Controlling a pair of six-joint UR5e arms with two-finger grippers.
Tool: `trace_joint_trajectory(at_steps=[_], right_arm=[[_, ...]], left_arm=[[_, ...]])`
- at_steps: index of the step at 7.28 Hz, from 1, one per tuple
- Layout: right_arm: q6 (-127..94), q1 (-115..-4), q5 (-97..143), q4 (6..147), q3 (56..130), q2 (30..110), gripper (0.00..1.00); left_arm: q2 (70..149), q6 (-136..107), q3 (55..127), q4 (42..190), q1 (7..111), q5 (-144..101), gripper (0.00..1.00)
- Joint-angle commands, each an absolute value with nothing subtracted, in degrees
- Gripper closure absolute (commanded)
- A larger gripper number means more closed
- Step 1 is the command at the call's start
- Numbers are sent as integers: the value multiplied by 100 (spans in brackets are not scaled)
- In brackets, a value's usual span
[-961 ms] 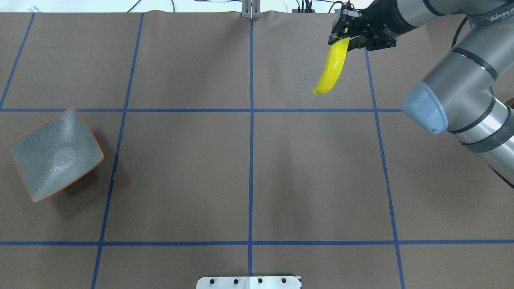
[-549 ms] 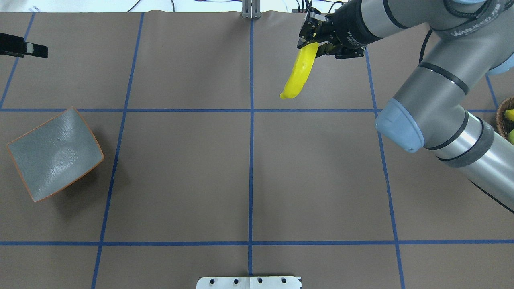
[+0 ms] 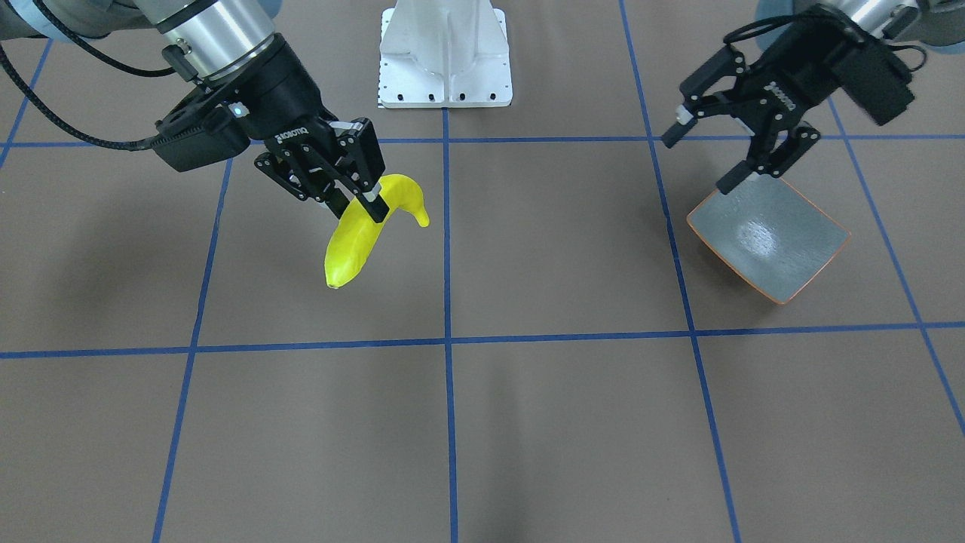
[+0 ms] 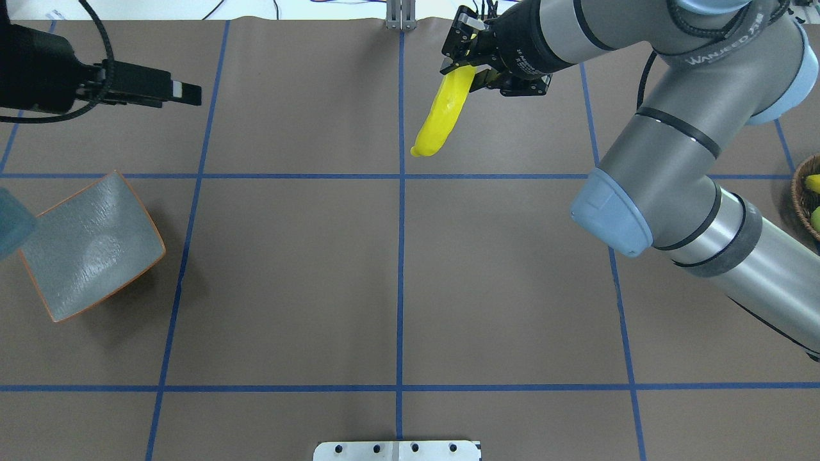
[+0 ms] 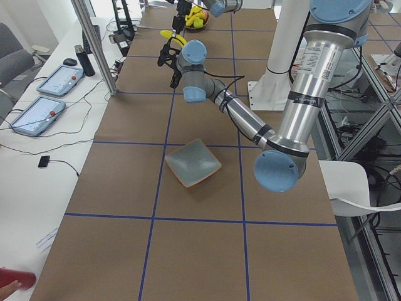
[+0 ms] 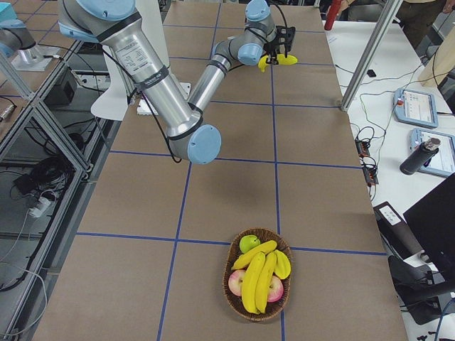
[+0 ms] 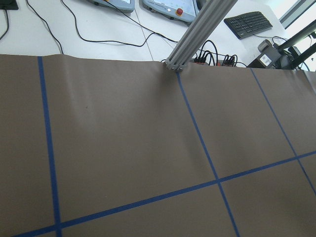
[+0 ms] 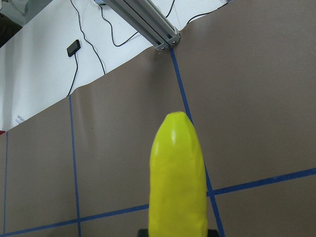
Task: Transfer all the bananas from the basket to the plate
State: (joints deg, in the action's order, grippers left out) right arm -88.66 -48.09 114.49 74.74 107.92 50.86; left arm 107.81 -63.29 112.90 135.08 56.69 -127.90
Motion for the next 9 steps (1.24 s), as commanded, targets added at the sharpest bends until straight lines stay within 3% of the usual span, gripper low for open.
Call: trace_joint_trajectory(at_steps=[1, 9], right_arm=[[-8895, -4694, 11461, 7532, 10846, 4870, 100], [-8473, -3903, 11470, 7515, 11320, 4729, 100]], left_arm=[[11388, -6320, 11276, 13509, 4960, -12771, 0], [11742, -6311, 11118, 14335, 4192, -12612, 0]])
